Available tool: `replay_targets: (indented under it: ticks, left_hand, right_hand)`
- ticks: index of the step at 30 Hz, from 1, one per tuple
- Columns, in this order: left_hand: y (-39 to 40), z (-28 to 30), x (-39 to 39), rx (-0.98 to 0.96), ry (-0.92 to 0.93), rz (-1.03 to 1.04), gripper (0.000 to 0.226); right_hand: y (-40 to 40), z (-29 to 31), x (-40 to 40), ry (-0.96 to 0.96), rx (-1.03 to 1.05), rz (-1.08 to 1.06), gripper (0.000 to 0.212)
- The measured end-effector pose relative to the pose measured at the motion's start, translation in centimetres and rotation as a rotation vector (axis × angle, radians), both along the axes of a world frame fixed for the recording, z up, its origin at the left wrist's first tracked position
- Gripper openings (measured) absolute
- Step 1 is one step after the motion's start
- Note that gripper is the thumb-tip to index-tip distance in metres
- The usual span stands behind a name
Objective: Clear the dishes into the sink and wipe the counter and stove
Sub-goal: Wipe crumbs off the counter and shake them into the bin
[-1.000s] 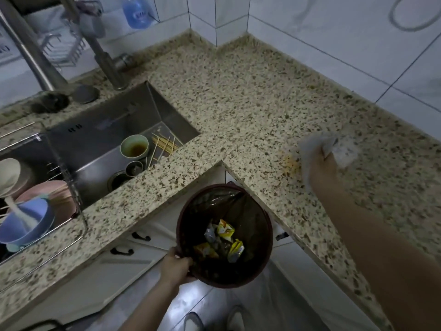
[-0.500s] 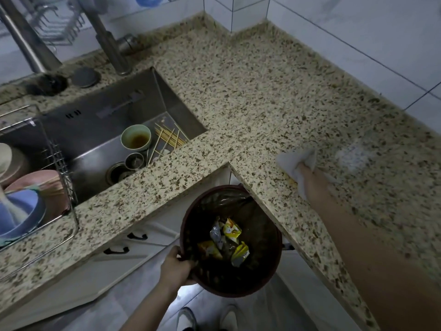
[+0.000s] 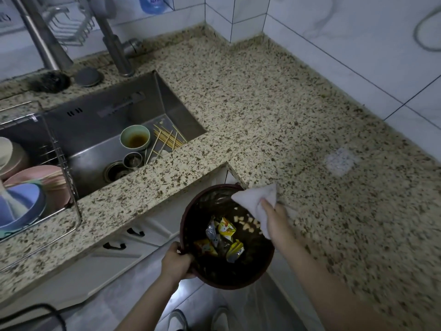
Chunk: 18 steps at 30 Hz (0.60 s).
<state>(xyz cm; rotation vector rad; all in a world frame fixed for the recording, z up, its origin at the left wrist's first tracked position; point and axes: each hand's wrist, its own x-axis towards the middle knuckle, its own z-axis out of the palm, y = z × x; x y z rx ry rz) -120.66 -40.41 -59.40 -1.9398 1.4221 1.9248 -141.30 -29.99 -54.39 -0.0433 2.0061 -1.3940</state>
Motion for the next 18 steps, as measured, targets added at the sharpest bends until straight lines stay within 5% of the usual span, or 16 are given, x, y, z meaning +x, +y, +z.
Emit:
replay_targets:
  ticks: [9, 18]
  left_hand:
    - [1.6, 1.1, 3.7, -0.002, 0.021, -0.001, 0.027]
    - [2.6, 0.8, 9.7, -0.02, -0.034, 0.136, 0.018]
  right_hand:
    - [2.4, -6.3, 9.1, -0.173, 0.14, 0.115, 0.045]
    - [0.0, -4.7, 12.4, -0.038, 0.137, 0.319, 0.041]
